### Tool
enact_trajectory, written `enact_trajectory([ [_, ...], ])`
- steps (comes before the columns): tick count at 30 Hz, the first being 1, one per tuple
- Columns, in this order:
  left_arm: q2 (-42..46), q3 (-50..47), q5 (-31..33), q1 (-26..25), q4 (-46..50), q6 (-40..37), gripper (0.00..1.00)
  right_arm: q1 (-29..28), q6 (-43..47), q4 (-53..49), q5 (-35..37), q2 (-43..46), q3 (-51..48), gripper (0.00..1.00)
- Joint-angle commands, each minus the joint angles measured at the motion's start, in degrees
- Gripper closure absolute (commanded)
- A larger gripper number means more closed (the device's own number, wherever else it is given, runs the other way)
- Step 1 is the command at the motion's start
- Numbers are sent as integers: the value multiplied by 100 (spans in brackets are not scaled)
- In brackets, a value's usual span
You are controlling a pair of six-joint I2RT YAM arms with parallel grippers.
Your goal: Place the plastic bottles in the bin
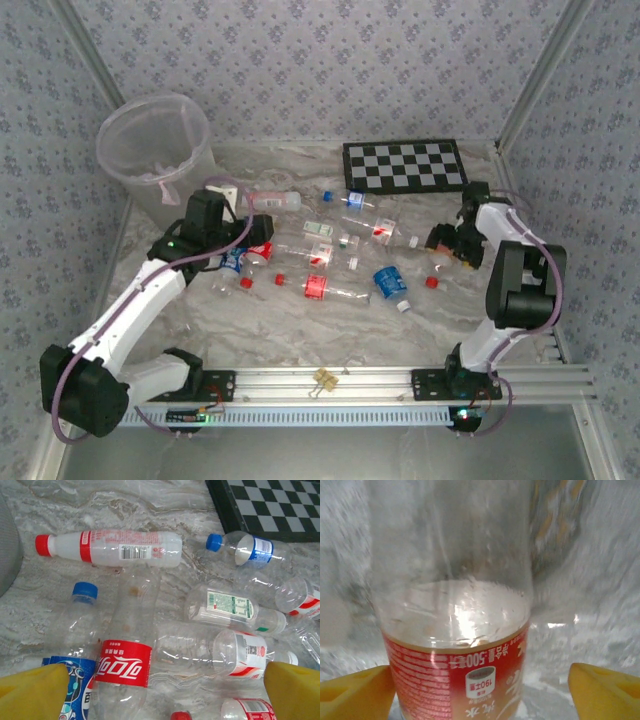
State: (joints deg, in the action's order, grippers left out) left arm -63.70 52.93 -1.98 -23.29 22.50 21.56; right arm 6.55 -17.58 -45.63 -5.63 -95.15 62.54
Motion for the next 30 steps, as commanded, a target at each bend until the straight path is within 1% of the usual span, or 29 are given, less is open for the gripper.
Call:
enact_trajectory([
  [1, 98, 14, -107, 61, -148, -12, 0, -100, -120, -111, -12, 346, -388, 4],
  [2, 67, 31, -139, 74, -163, -12, 0, -93, -131, -19, 4, 353, -464, 4],
  [5, -38, 105, -229, 79, -202, -3, 0, -95, -139, 153, 44, 303, -507, 11],
  [7, -76, 154, -267, 80, -191, 31, 0, -135, -157, 238, 55, 388, -493, 23],
  [8, -77, 157, -277, 81, -190, 61, 0, -151, -158, 217, 93, 444, -465, 32],
  [9, -66, 149, -285, 79, -198, 89, 0, -153, -145, 166, 153, 493, -423, 37],
  [11, -37, 130, -291, 79, -224, 166, 0, -150, -140, 16, 270, 590, -338, 46],
  [12, -37, 149, -294, 79, -208, 234, 0, -159, -133, -98, 313, 654, -278, 48],
  [16, -46, 250, -584, 88, -226, 613, 0, -305, -109, -507, 123, 1124, -37, 49],
  [18, -52, 246, -976, 88, -557, 1021, 0, -454, -79, -617, -170, 1441, 179, 51],
  [21, -109, 190, -1657, 79, -1325, 1671, 0, -765, -113, -455, -902, 1778, 501, 52],
  [24, -228, 202, -2100, -18, -2126, 2189, 0, -1385, 77, 236, -1773, 1999, 531, 55],
  [27, -333, 244, -2131, -236, -2714, 2384, 0, -1962, 81, 1178, -2541, 2022, 346, 55],
  [28, -395, 244, -2138, -305, -2919, 2459, 0, -2169, 84, 1502, -2684, 1990, 288, 56],
  [30, -567, 270, -2179, -494, -3294, 2569, 0, -2591, 194, 1854, -2709, 1950, 246, 56],
])
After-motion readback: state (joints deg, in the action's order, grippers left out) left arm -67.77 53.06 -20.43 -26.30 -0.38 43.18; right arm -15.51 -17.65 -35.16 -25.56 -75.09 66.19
